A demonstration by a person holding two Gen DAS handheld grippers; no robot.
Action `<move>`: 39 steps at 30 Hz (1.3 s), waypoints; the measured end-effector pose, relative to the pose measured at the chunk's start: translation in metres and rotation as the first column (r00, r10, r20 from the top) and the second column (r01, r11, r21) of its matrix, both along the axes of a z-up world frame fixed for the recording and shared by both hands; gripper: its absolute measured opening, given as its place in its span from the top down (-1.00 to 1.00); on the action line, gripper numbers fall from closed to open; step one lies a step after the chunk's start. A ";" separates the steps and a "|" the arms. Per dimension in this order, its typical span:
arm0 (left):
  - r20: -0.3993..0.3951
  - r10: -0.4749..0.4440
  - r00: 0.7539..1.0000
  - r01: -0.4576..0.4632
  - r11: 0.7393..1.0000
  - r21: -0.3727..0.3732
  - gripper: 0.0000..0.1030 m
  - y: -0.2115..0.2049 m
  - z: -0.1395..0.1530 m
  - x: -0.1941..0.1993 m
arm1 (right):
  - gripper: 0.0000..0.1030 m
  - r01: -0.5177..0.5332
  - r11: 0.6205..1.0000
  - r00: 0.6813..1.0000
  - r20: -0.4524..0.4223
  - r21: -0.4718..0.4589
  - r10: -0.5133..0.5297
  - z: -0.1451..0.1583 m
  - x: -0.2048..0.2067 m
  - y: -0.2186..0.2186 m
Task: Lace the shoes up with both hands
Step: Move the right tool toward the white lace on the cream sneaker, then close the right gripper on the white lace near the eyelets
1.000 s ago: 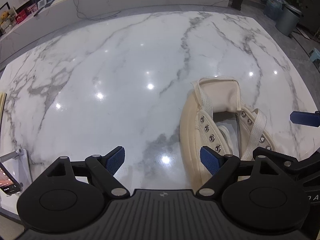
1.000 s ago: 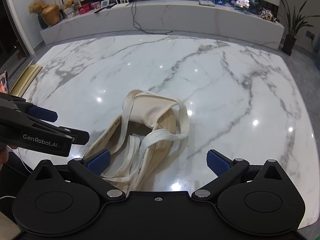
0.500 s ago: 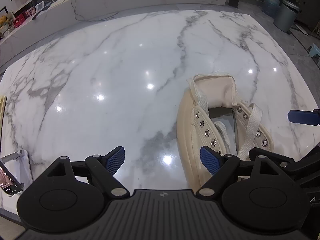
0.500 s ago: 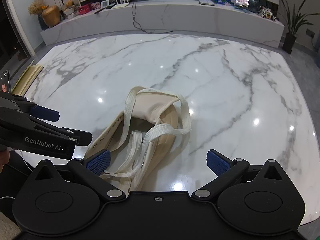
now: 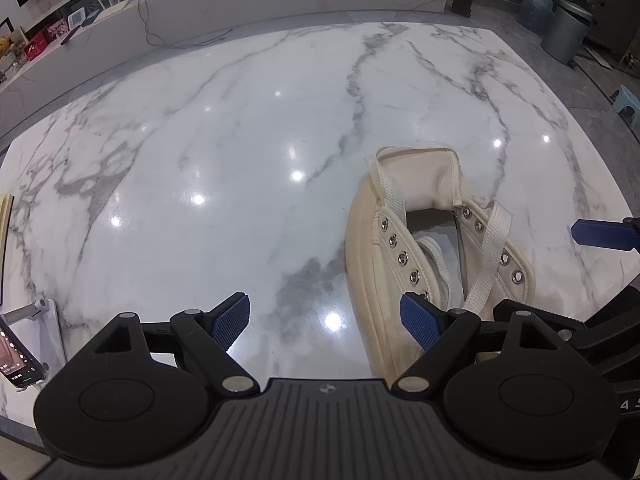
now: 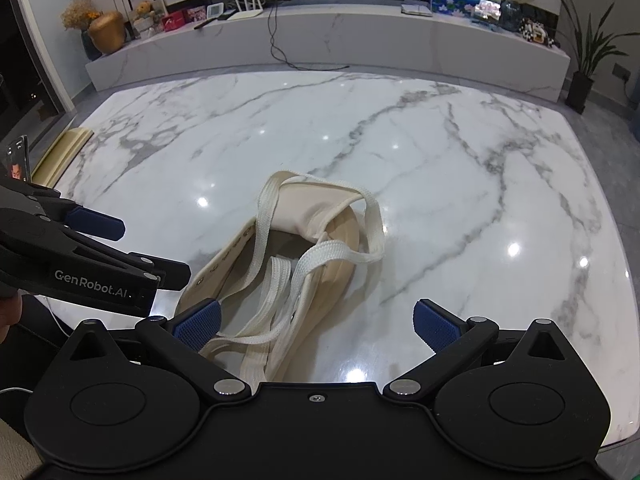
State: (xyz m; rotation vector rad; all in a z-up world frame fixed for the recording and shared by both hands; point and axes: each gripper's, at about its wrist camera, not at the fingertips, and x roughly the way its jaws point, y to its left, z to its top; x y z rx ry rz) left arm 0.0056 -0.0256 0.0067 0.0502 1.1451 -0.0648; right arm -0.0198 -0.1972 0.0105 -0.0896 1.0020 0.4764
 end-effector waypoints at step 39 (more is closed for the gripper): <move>-0.024 -0.108 0.994 0.106 0.991 -0.083 -0.05 -0.006 -0.006 0.009 | -0.03 -0.384 0.922 0.923 0.016 -0.044 0.385 -0.020 -0.012 0.042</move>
